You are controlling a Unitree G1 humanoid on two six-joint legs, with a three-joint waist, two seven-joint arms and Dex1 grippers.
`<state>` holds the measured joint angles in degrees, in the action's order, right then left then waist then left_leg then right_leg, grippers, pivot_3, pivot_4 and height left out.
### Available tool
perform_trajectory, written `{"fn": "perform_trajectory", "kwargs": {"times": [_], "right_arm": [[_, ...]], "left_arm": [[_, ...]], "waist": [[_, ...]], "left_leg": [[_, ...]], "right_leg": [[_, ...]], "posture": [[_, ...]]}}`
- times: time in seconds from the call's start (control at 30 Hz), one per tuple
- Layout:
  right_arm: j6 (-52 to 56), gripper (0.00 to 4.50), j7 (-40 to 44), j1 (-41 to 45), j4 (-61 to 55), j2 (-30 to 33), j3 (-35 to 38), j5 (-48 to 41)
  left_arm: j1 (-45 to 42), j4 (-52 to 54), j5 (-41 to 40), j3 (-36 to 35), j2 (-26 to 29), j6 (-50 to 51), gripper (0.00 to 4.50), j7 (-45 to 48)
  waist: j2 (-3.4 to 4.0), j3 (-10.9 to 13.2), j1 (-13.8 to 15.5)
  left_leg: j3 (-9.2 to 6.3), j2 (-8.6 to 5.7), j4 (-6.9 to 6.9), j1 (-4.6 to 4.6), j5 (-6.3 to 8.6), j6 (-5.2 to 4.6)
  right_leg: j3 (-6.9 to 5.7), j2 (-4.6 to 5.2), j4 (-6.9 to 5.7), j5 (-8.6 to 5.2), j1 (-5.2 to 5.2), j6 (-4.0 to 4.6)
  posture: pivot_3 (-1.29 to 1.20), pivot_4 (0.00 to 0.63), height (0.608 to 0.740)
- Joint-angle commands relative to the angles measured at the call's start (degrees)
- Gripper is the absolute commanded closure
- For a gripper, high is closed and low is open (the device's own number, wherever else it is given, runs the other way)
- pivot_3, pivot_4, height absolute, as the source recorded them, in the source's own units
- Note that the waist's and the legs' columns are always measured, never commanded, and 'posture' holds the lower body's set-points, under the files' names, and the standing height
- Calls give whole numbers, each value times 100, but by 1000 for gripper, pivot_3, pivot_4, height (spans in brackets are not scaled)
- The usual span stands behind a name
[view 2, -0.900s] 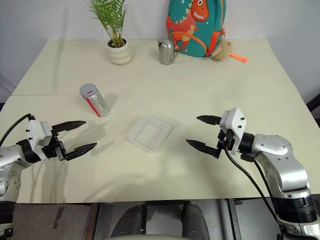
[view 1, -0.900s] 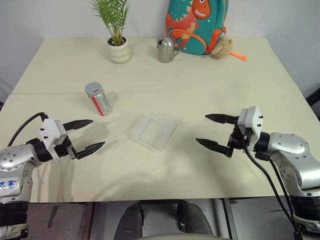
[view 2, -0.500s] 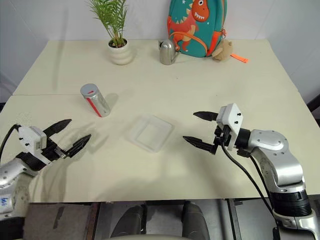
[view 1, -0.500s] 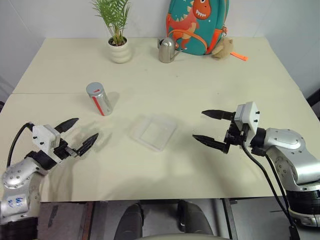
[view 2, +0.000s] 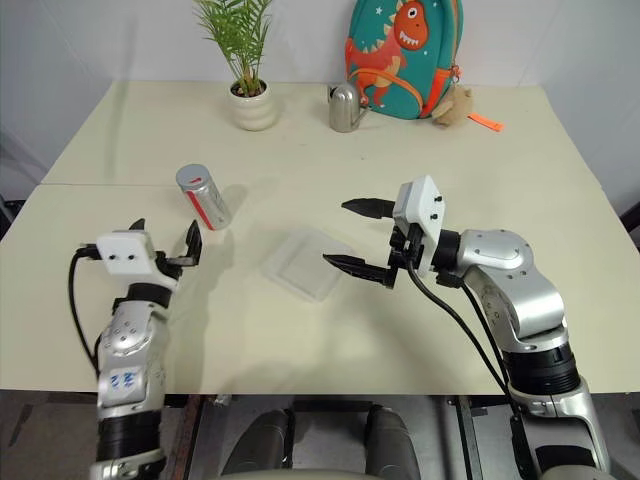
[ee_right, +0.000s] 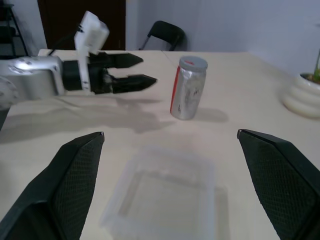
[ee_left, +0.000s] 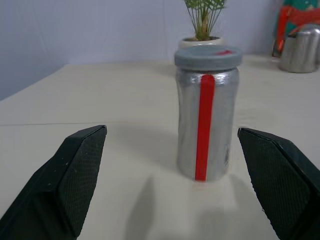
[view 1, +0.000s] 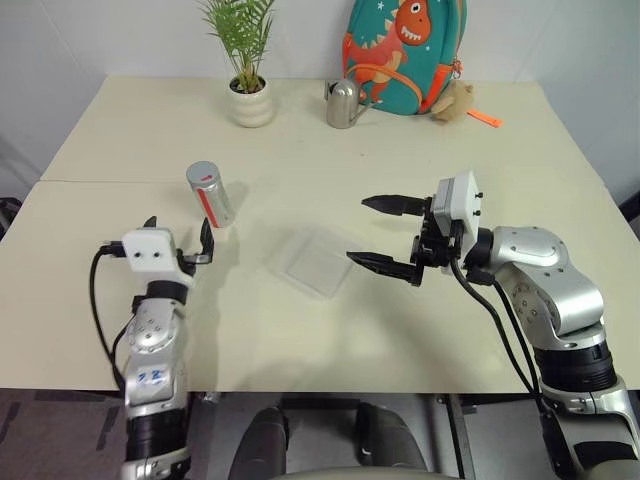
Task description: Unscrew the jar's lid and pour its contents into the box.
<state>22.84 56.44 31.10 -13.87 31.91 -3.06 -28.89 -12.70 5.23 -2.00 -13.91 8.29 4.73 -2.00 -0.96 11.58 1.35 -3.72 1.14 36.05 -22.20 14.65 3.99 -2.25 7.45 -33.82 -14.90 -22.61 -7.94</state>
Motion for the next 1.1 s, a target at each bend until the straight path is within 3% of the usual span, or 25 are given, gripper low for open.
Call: {"fn": "perform_trajectory", "kwargs": {"times": [0.03, 0.33, 0.53, 0.77, 0.93, 1.03, 1.1], "right_arm": [[64, 0, -64, 56, -175, -150, -117, -58], [128, 0, -311, -128, -429, -340, -167, -58], [556, 0, -844, -62, -661, -594, 123, -520], [498, 0, -943, -149, -723, -548, 75, -400], [484, 0, -1042, -279, -819, -535, 82, -389], [479, 0, -1075, -339, -862, -521, 88, -388], [486, 0, -1100, -324, -876, -509, 96, -385]], "left_arm": [[-266, -220, 155, 181, 21, -164, 21, -68], [-932, -1078, 355, 238, 106, -489, 21, -381], [-1702, -2324, 70, 132, 175, -666, 21, -293], [-2379, -3483, 131, 195, 474, -1228, 21, -78], [-2379, -3623, 72, 194, 537, -1440, 1279, 5], [-2154, -3330, 3, 207, 501, -1392, 2208, 94], [-1992, -2992, -80, 228, 557, -1300, 2571, 282]], "waist": [[0, 0, 0], [0, 0, 1], [0, 0, 7], [0, 0, -6], [0, 0, -3], [0, 0, -7], [0, 0, -15]], "left_leg": [[0, 0, -1, -1, 1, -1], [2, 0, 0, -15, 5, -6], [3, 0, 2, -13, 5, -5], [4, -1, -5, -15, 5, -6], [12, 0, -7, -18, 7, -5], [15, 0, -7, -19, 8, -5], [15, 0, -7, -18, 8, -5]], "right_leg": [[0, 0, 3, 0, 0, -1], [0, 0, 10, 0, -9, -6], [0, 0, 5, 1, -9, -7], [-1, 0, 1, 2, -10, -10], [0, 2, 5, 2, -10, -16], [0, 3, 7, 3, -10, -18], [0, 2, 6, 3, -10, -18]], "posture": [[0, 150, 740], [0, 150, 740], [0, 150, 740], [0, 150, 740], [0, 150, 740], [0, 150, 740], [0, 150, 740]]}}
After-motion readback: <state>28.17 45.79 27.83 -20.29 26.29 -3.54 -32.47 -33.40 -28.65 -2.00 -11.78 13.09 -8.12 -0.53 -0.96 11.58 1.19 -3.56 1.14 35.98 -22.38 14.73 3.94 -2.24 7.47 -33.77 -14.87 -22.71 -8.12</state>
